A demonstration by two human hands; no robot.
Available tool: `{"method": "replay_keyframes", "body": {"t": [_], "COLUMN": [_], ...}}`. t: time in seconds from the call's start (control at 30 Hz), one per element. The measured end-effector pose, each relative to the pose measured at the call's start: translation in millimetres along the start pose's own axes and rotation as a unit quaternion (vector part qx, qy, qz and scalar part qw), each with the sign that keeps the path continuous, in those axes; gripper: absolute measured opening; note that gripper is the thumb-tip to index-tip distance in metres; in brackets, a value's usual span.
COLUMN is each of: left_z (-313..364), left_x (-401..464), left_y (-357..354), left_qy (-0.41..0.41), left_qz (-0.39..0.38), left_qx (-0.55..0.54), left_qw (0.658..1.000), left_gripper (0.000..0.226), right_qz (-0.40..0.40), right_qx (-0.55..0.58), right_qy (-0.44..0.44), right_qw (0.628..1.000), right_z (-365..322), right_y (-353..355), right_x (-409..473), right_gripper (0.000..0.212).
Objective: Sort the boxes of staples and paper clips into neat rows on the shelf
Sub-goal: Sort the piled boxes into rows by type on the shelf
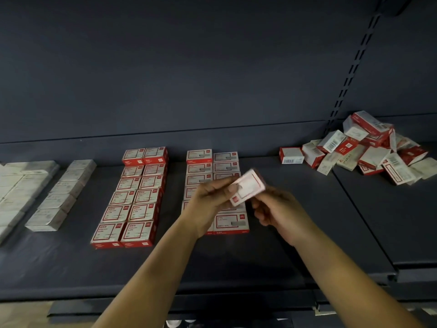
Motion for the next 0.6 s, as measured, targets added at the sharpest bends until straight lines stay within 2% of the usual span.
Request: {"method": "replay_keyframes", "body": {"t": [0.13,0.27,0.4,0.47,0.53,0.6], "left_z": [1.9,2.2,1.3,2.3,3.7,5.5], "left_x": [0.6,1.1,0.9,1.0,0.2,-1.5], "left_y": [0.1,0.2,3.7,5.4,6.1,4.7], "left_qy": [0.028,0.021,0.005,-0.003,-0.002,0.012], "left_qz": [0.018,0.014,0.03,0.033,0.04,0.039], "left_qx": [0.033,0.078,0.092,0.098,0.078,0.042], "left_qw": [0.999,0.997,0.995,0.995,0.996,0.998], "left_gripper": [0.027,0.027,0.026,0.026,0.024,0.023], "right_qz": [0.068,0.059,0.006,0.038,0.093,0.158], "right_qx": [0.015,-0.014,-0.18,-0.256,-0.241,-0.196], "right_qy": [0.044,0.13,0.187,0.228,0.241,0.231], "right_qw": [0.997,0.99,0.966,0.938,0.936,0.94], "right_z": [3.7,2.9,0.7,0.9,2.6,4.1], "right_y": [3.5,8.2,13.0,12.8,11.0,7.5], "right_x": [0.6,0.0,-2.5,0.5,6.9,11.4], "right_gripper": [0.02,0.018,0.054,0.059,0.053,0.037]}}
Point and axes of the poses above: each hand's wrist, its own x-axis towards the middle knuckle, its own y-axis out of the back of the hand, z = x × y, the point moved 1 cm from there along x, towards the middle knuckle, and after that the axes turned 12 degrees about -y, right-handed, at the moved point
